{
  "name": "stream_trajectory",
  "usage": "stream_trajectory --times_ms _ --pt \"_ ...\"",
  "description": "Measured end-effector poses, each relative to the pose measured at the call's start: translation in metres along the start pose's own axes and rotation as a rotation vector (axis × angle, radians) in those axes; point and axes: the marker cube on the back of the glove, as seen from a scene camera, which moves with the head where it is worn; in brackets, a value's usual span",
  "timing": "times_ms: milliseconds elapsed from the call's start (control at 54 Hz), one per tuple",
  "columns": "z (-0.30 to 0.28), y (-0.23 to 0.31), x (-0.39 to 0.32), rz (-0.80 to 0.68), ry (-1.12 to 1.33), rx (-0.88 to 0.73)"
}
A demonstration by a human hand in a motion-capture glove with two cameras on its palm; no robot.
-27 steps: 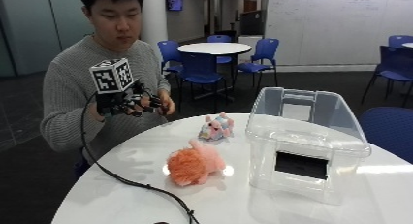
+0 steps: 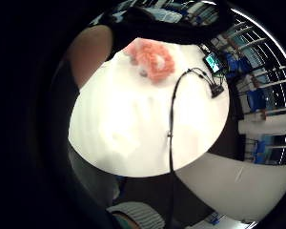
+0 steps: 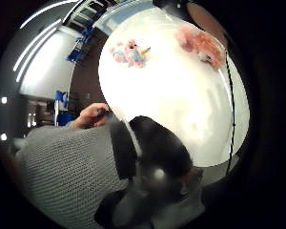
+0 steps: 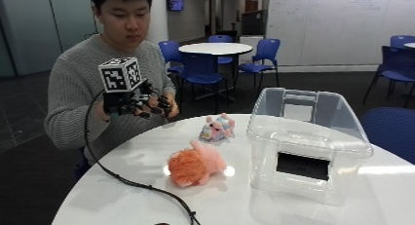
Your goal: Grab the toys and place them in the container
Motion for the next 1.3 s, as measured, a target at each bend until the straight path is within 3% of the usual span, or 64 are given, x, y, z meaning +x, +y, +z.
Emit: stream_trajectory --times_ms 259,407,629,888,1147,1295 --pt "-0.016 -0.132 0.070 0.132 0.059 0.010" --pt "-0.016 -0.172 0.094 0.191 0.039 -0.046" --pt "0.012 -0.185 0.099 0.184 0.010 -0.102" --pt "0.116 -0.182 0.086 0.203 0.025 -0.329" --pt "0.130 -0.188 0.090 0.214 0.092 -0.251" --pt "0.131 -0.197 0.091 0.246 0.145 -0.061"
